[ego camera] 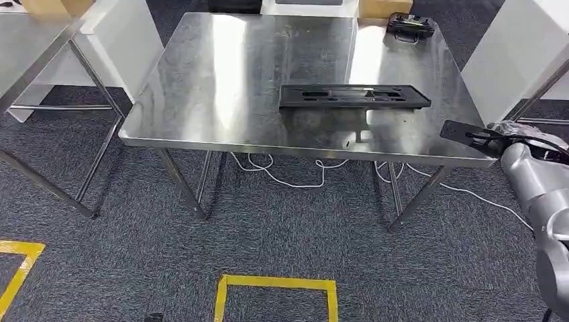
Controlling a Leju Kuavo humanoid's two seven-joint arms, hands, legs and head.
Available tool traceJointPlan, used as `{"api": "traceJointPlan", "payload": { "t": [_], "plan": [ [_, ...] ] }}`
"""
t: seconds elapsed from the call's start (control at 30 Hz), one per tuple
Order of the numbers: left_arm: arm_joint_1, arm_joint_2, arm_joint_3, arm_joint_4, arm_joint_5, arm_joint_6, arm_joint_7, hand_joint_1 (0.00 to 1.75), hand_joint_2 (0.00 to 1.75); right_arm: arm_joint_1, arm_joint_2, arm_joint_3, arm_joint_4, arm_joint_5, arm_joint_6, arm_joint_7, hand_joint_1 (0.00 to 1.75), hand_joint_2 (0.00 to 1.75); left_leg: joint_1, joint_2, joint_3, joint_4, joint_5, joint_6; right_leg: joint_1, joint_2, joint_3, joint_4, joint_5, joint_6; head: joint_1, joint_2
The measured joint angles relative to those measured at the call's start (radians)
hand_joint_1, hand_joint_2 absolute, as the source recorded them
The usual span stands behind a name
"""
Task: Take the parts from the cabinet and place them on the table.
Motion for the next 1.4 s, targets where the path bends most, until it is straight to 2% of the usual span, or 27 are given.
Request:
{"api": "traceJointPlan", "payload": {
  "t": [0.03,0.07,0.13,0.2,0.23,0.27,0.33,0.37,0.43,0.47,0.53,0.57,0.67,0.7,0.73,0.77,0.8,0.83,0.9,0.97,1.0,1.03,1.07,1.2,1.23,1.33,1.4],
  "plan": [
    [-0.002,0.0,0.0,-0.001,0.0,0.0,0.0,0.0,0.0,0.004,-0.002,-0.001,0.0,-0.001,-0.008,0.008,0.0,0.0,-0.001,-0.002,0.05,-0.081,-0.049,0.001,0.001,0.0,-0.007,-0.001,0.009,0.007,-0.002,0.0],
    [-0.002,0.0,0.0,-0.002,0.0,0.0,-0.001,0.0,0.0,0.009,-0.004,-0.002,0.0,-0.003,-0.025,0.018,0.0,0.0,-0.011,-0.009,0.064,-0.109,-0.052,0.008,0.002,-0.003,-0.008,-0.001,0.017,0.019,0.004,0.0],
    [-0.001,0.0,0.0,-0.002,0.0,0.001,-0.001,0.0,0.0,0.029,-0.002,-0.007,0.0,-0.013,-0.061,0.034,0.0,0.0,-0.021,-0.007,0.053,-0.107,-0.043,0.023,0.004,-0.005,-0.002,-0.012,0.035,0.037,0.0,0.0],
    [0.0,0.0,0.0,-0.002,-0.001,0.003,-0.001,0.0,0.0,0.063,-0.007,-0.02,0.002,-0.018,-0.087,0.048,0.0,0.0,-0.015,-0.003,0.049,-0.135,-0.008,0.053,0.01,-0.007,-0.009,-0.025,0.049,0.055,0.001,0.0],
    [-0.001,-0.003,0.0,-0.002,-0.002,0.003,-0.001,0.0,0.0,0.078,-0.01,-0.023,0.002,-0.02,-0.097,0.05,0.0,0.0,-0.024,-0.002,0.04,-0.142,0.008,0.059,0.005,-0.006,-0.019,-0.007,0.018,0.045,0.002,0.0],
    [-0.002,-0.003,0.0,-0.002,-0.002,0.005,-0.001,0.0,0.0,0.098,-0.013,-0.028,0.004,-0.023,-0.103,0.055,0.0,0.0,-0.025,-0.001,0.019,-0.144,0.026,0.074,0.007,-0.004,-0.052,0.056,-0.052,0.025,0.006,0.0],
    [-0.001,-0.002,0.001,-0.002,-0.003,0.006,-0.001,0.0,0.0,0.126,-0.016,-0.036,0.005,-0.031,-0.113,0.061,0.0,0.0,-0.03,-0.001,-0.015,-0.143,0.051,0.08,0.007,-0.003,-0.093,0.201,-0.141,0.015,0.007,0.0],
    [-0.001,-0.003,0.001,-0.002,-0.003,0.006,-0.001,0.0,0.0,0.148,-0.018,-0.044,0.007,-0.036,-0.119,0.061,0.0,0.0,-0.033,-0.001,-0.038,-0.142,0.068,0.082,0.012,0.0,-0.109,0.284,-0.166,0.024,0.007,0.0],
    [0.0,-0.005,0.001,-0.002,-0.003,0.006,-0.001,0.0,0.0,0.182,-0.022,-0.053,0.008,-0.041,-0.128,0.061,0.0,0.0,-0.039,-0.001,-0.075,-0.142,0.096,0.081,0.014,0.001,-0.08,0.315,-0.132,0.047,0.008,0.0],
    [0.0,-0.005,0.001,-0.002,-0.004,0.006,-0.001,0.0,0.0,0.197,-0.023,-0.056,0.008,-0.047,-0.134,0.061,0.0,1.75,-0.041,-0.001,-0.094,-0.141,0.111,0.079,0.016,0.001,-0.037,0.274,-0.1,0.056,0.008,0.0],
    [0.0,-0.005,0.001,-0.002,-0.005,0.006,-0.001,0.0,0.0,0.219,-0.024,-0.071,0.008,-0.056,-0.151,0.063,0.0,1.75,-0.044,-0.001,-0.121,-0.139,0.138,0.074,0.018,0.0,0.089,0.12,-0.095,0.047,0.008,0.0],
    [0.0,-0.008,0.001,-0.003,-0.006,0.006,-0.001,0.0,0.0,0.229,-0.026,-0.079,0.006,-0.062,-0.163,0.063,0.0,1.75,-0.05,-0.002,-0.133,-0.138,0.149,0.067,0.032,-0.002,0.17,-0.001,-0.147,0.028,0.008,0.0],
    [0.003,-0.008,0.001,-0.003,-0.009,0.006,-0.002,0.0,0.0,0.292,-0.026,-0.106,0.007,-0.081,-0.215,0.068,0.0,1.75,-0.047,-0.003,-0.129,-0.163,0.191,0.054,0.044,0.0,0.158,-0.028,-0.141,0.004,0.0,0.0],
    [0.009,-0.006,0.001,-0.002,-0.009,0.006,-0.002,0.0,0.0,0.323,-0.021,-0.116,0.008,-0.09,-0.236,0.068,0.0,1.75,-0.05,-0.005,-0.131,-0.173,0.206,0.051,0.03,-0.001,0.15,-0.042,-0.124,-0.003,0.001,0.0],
    [0.011,-0.005,0.001,-0.002,-0.009,0.007,-0.003,0.0,0.0,0.339,-0.013,-0.124,0.011,-0.093,-0.249,0.068,0.0,1.75,-0.043,-0.003,-0.143,-0.172,0.183,0.042,0.013,-0.002,0.151,-0.042,-0.107,-0.011,0.005,0.0],
    [0.013,-0.006,0.001,-0.002,-0.009,0.007,-0.003,0.0,0.0,0.352,-0.01,-0.128,0.011,-0.097,-0.253,0.067,0.0,1.75,-0.042,-0.002,-0.156,-0.148,0.135,0.032,0.014,-0.002,0.137,-0.041,-0.098,-0.009,0.002,0.0],
    [0.016,-0.006,0.002,-0.002,-0.009,0.008,-0.006,0.0,0.0,0.391,-0.003,-0.135,0.011,-0.1,-0.283,0.064,0.0,1.75,-0.036,0.0,-0.178,-0.059,0.041,0.021,0.013,-0.003,0.125,-0.041,-0.085,-0.022,-0.011,0.0],
    [0.017,-0.006,0.002,-0.001,-0.009,0.008,-0.01,0.0,0.0,0.423,0.002,-0.145,0.011,-0.107,-0.315,0.064,0.0,1.75,-0.031,0.0,-0.194,0.028,-0.01,0.016,0.013,-0.006,0.12,-0.039,-0.08,-0.022,-0.01,0.0],
    [0.018,-0.006,0.002,-0.001,-0.008,0.009,-0.017,0.0,0.0,0.483,0.012,-0.16,0.013,-0.121,-0.372,0.069,0.0,1.75,-0.026,0.0,-0.206,0.153,-0.045,0.01,0.014,-0.014,0.106,-0.032,-0.073,-0.018,-0.01,0.0],
    [0.021,-0.006,0.004,-0.001,-0.005,0.014,-0.022,0.0,0.0,0.541,0.029,-0.179,0.013,-0.131,-0.431,0.068,0.0,1.75,-0.019,0.0,-0.136,0.106,-0.019,0.007,0.009,-0.015,0.088,-0.026,-0.064,-0.012,-0.01,0.0],
    [0.02,-0.006,0.005,-0.002,-0.005,0.018,-0.024,0.0,0.0,0.568,0.035,-0.186,0.013,-0.133,-0.456,0.065,0.0,1.75,-0.017,0.0,-0.067,0.019,0.005,0.007,0.006,-0.014,0.081,-0.022,-0.061,-0.008,-0.011,0.0],
    [0.019,-0.006,0.005,-0.002,-0.005,0.019,-0.026,0.0,0.0,0.589,0.039,-0.192,0.013,-0.132,-0.466,0.065,0.0,1.75,-0.015,-0.003,-0.001,-0.069,0.012,0.009,0.005,-0.014,0.079,-0.017,-0.06,-0.007,-0.011,0.0],
    [0.017,-0.005,0.005,-0.002,-0.006,0.02,-0.028,0.0,0.0,0.61,0.045,-0.197,0.013,-0.128,-0.471,0.065,0.0,1.75,-0.016,-0.012,0.03,-0.117,-0.025,0.012,0.006,-0.015,0.073,-0.017,-0.057,0.0,-0.011,0.0],
    [0.02,-0.003,0.006,-0.002,-0.006,0.025,-0.034,0.0,0.0,0.69,0.071,-0.217,0.014,-0.139,-0.55,0.031,0.0,1.75,-0.034,-0.015,0.023,-0.126,0.001,0.039,0.011,-0.015,0.069,-0.028,-0.033,0.035,-0.01,0.0],
    [0.019,-0.003,0.006,-0.002,-0.01,0.025,-0.036,0.0,0.0,0.717,0.079,-0.232,0.014,-0.15,-0.576,0.023,0.0,1.75,-0.026,-0.01,0.025,-0.151,0.02,0.061,0.013,-0.016,0.068,-0.021,-0.047,0.038,-0.008,0.0],
    [0.016,-0.005,0.006,-0.002,-0.016,0.021,-0.037,0.0,0.0,0.773,0.095,-0.265,0.016,-0.176,-0.583,0.011,0.0,1.75,-0.034,-0.009,-0.006,-0.156,0.051,0.082,0.013,-0.008,0.003,0.139,-0.18,0.002,-0.004,0.0],
    [0.016,-0.005,0.006,-0.002,-0.023,0.018,-0.036,0.0,0.0,0.812,0.111,-0.291,0.018,-0.218,-0.594,-0.025,0.0,1.75,-0.039,-0.008,-0.036,-0.155,0.074,0.084,0.015,-0.003,-0.028,0.268,-0.233,0.005,-0.004,0.0]
  ]
}}
